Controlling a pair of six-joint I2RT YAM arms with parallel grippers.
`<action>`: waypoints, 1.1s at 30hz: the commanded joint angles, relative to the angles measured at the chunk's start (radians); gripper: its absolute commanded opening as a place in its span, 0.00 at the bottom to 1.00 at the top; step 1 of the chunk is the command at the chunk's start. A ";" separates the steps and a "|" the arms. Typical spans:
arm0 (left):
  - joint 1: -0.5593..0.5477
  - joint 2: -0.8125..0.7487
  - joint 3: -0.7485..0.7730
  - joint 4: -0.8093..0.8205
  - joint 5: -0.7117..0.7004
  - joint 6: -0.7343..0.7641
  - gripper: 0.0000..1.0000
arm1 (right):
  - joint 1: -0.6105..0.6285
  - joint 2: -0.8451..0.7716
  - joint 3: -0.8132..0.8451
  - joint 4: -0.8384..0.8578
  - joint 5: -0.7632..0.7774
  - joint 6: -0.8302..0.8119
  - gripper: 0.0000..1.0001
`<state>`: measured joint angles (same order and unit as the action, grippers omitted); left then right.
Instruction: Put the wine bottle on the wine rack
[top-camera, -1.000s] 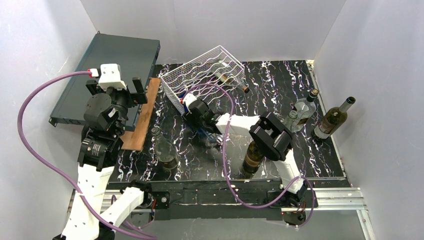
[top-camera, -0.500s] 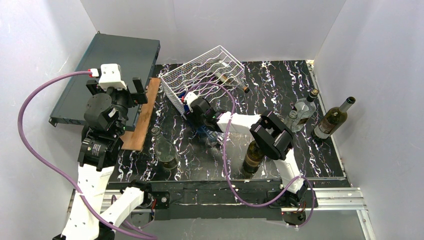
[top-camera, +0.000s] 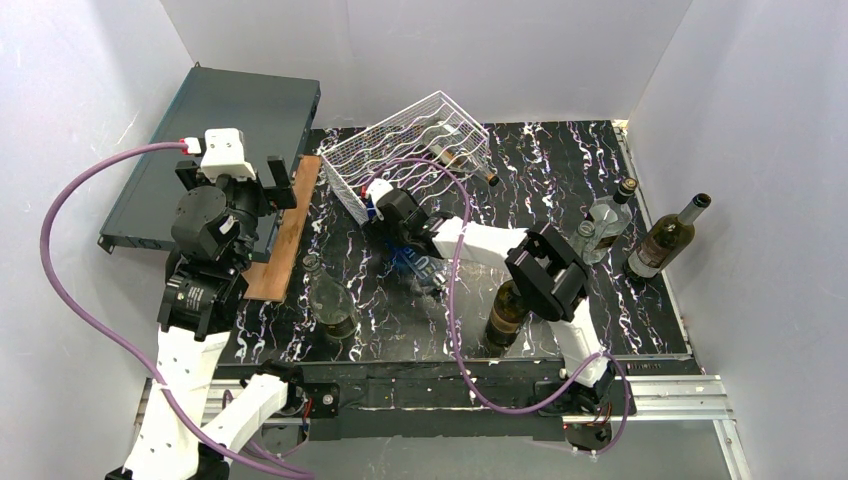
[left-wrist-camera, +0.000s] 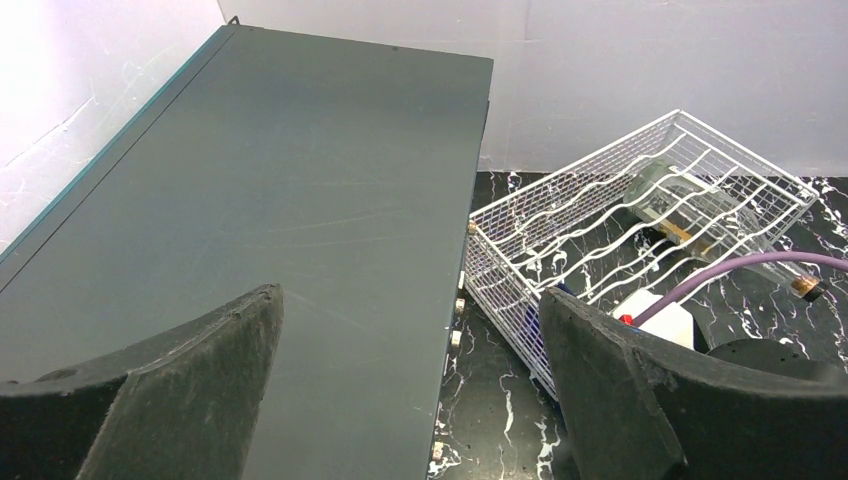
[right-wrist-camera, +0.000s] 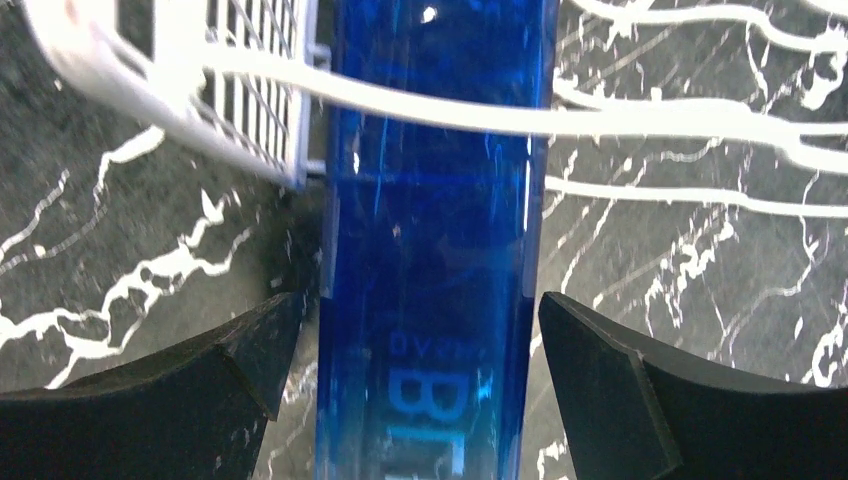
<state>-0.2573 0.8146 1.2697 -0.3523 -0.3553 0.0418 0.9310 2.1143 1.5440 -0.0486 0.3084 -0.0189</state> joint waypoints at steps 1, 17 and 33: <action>-0.001 -0.009 -0.003 0.018 -0.009 0.004 0.99 | 0.002 -0.123 0.003 -0.160 0.026 0.046 0.98; 0.002 -0.009 -0.014 0.030 0.020 -0.016 0.99 | 0.016 -0.338 -0.249 -0.232 -0.035 0.041 0.99; 0.007 -0.008 -0.019 0.033 0.024 -0.016 0.99 | 0.075 -0.312 -0.279 -0.197 0.023 0.067 0.96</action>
<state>-0.2565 0.8146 1.2518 -0.3435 -0.3313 0.0292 0.9909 1.8034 1.2728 -0.2611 0.2840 0.0345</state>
